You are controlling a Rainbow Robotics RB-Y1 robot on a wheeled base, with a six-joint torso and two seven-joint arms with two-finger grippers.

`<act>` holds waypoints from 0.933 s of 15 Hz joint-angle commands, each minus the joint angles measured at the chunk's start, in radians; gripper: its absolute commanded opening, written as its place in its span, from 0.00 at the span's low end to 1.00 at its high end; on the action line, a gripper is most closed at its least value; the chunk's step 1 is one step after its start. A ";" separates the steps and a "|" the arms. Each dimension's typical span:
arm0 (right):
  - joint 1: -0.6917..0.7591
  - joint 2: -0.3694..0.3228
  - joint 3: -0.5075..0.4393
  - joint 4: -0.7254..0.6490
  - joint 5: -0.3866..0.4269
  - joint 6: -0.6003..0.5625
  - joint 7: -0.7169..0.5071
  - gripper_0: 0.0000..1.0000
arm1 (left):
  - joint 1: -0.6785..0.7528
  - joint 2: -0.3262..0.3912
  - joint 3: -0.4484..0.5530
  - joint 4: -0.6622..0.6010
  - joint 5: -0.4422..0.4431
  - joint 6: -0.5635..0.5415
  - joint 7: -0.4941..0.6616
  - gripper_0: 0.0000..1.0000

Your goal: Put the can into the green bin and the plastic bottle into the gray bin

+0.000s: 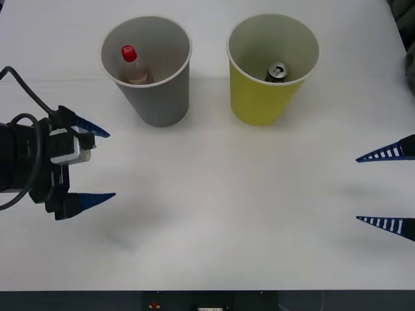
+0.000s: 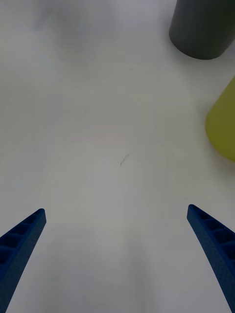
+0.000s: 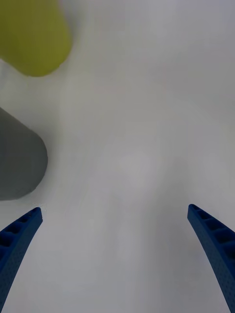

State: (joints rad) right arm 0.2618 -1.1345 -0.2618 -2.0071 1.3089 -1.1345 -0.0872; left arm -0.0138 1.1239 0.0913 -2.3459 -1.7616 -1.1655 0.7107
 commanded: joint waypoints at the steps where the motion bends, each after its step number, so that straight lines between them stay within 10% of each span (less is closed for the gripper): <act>1: 0.000 0.000 0.000 0.000 0.000 0.000 0.000 1.00 | 0.103 0.017 0.062 -0.010 0.059 0.009 -0.033 1.00; 6: 0.000 0.000 0.000 0.000 0.000 0.000 0.000 1.00 | 0.206 0.083 0.123 0.094 0.281 0.010 -0.198 1.00; 14: 0.000 0.000 0.000 0.000 0.000 0.000 0.000 1.00 | 0.204 0.151 0.123 0.300 0.404 0.006 -0.491 1.00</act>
State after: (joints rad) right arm 0.2618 -1.1345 -0.2618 -2.0071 1.3090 -1.1345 -0.0873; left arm 0.1905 1.2706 0.2147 -2.0598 -1.3689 -1.1583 0.2259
